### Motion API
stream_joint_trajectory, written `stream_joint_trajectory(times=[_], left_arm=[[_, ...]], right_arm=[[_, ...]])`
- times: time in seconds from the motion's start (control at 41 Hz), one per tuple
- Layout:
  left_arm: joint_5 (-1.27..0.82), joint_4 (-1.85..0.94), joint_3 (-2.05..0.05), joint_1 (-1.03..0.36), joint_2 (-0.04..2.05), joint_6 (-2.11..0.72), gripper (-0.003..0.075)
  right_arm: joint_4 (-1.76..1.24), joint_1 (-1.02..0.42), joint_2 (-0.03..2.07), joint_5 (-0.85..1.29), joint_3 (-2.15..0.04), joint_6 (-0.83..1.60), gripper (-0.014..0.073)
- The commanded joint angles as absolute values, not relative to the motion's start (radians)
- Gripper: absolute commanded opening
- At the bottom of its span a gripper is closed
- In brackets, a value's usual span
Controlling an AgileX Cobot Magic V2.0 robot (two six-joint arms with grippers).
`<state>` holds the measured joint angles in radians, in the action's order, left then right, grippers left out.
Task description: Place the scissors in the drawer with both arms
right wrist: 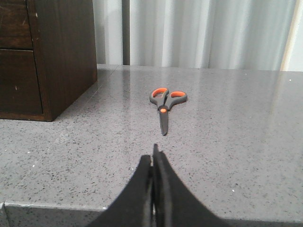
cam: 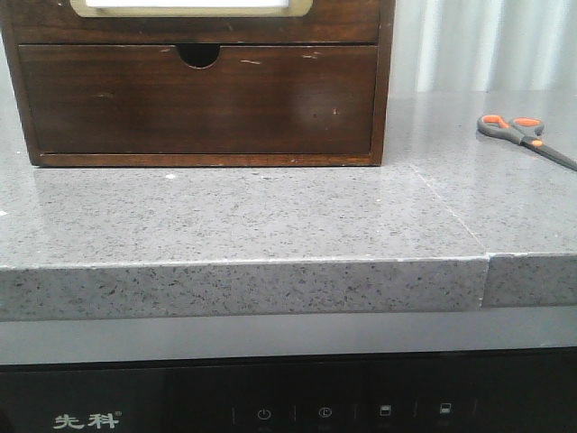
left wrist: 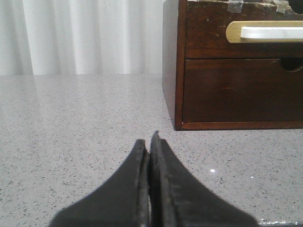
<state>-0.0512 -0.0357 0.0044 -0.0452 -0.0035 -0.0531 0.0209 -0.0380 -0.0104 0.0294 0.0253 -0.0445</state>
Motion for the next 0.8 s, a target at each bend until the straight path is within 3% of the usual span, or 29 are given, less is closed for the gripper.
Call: stream_joint_trajectory(times=[0.0,0.78], left_arm=[[0.03,-0.041,0.029,-0.043,-0.02,-0.045,-0.002],[0.1,-0.056,0.022,-0.043,-0.02,-0.045,-0.002]], right_arm=[[0.028,-0.039,-0.027,-0.049,0.027,-0.041,-0.0067],[0.022,-0.039,-0.027,-0.086,0.016,-0.041,-0.0067]])
